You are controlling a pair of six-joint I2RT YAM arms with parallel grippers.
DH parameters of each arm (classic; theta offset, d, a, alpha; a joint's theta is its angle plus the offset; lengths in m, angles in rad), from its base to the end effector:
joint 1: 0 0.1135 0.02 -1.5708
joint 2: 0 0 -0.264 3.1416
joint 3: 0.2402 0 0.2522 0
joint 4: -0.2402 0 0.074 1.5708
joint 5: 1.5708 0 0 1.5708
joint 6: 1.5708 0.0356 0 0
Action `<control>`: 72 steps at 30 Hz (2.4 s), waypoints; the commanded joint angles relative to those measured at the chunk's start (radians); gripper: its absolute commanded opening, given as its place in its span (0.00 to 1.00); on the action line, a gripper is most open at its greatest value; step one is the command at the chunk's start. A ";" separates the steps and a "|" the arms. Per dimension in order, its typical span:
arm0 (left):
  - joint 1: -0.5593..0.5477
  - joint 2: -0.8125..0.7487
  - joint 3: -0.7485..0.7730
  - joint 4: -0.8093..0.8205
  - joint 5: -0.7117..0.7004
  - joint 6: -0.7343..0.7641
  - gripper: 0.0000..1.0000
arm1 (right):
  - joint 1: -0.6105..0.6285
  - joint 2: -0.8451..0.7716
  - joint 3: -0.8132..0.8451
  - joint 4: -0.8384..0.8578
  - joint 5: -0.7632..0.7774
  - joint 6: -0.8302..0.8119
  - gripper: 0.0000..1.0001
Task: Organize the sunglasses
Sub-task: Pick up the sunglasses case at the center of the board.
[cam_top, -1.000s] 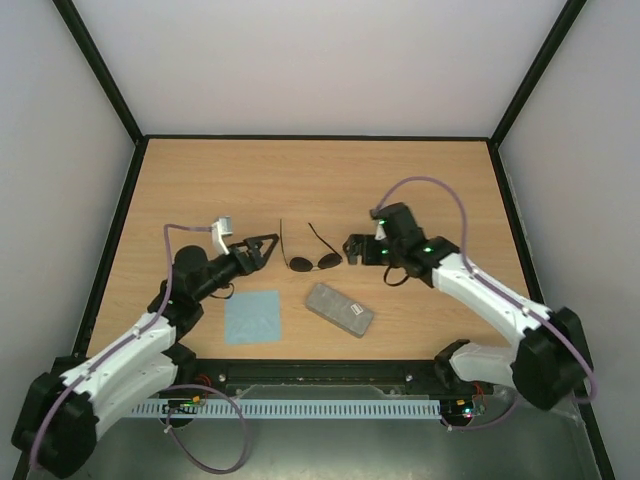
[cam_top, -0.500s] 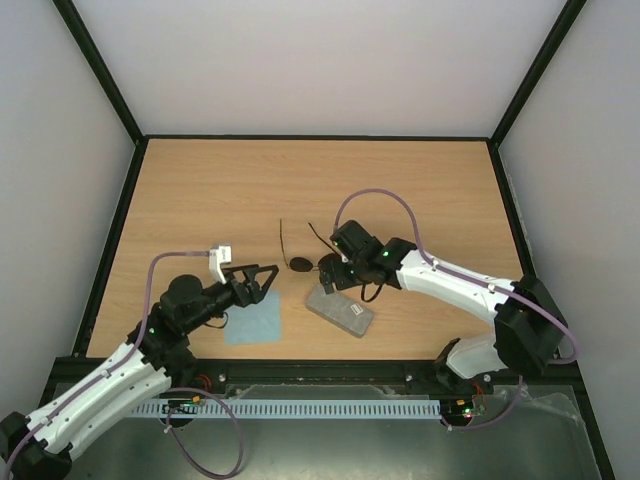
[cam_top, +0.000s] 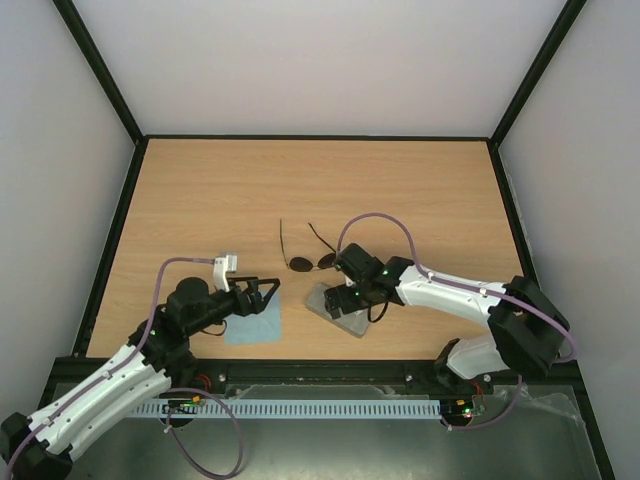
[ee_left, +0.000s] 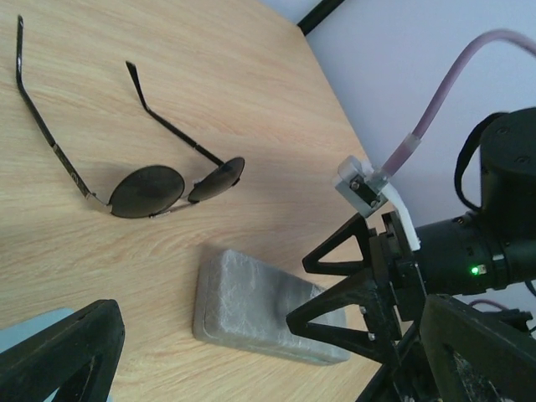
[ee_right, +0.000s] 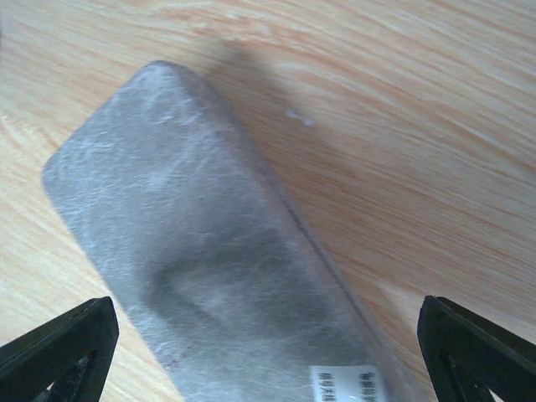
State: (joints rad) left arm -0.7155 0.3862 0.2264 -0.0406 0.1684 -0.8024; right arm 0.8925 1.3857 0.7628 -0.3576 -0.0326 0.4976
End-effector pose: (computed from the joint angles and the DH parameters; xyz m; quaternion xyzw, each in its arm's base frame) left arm 0.0970 -0.0922 0.2115 0.0197 0.7731 -0.4812 0.4127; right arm 0.1662 0.2081 0.1878 -0.1923 0.9371 0.1982 0.2134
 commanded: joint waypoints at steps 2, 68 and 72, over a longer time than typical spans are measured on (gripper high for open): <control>-0.021 0.056 0.006 -0.036 0.039 0.050 1.00 | 0.055 0.022 -0.014 0.029 -0.065 0.017 0.99; -0.232 0.479 0.056 0.273 -0.120 -0.102 1.00 | 0.084 -0.172 0.016 0.026 0.115 0.095 0.57; -0.268 0.480 0.048 0.439 -0.082 -0.112 1.00 | -0.012 -0.305 -0.044 0.119 -0.038 0.133 0.57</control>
State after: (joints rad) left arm -0.9516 0.8684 0.2512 0.1928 0.0608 -0.9031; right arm 0.9588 1.1893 0.7704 -0.3264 0.0814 0.5926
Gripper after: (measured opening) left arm 0.994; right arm 0.680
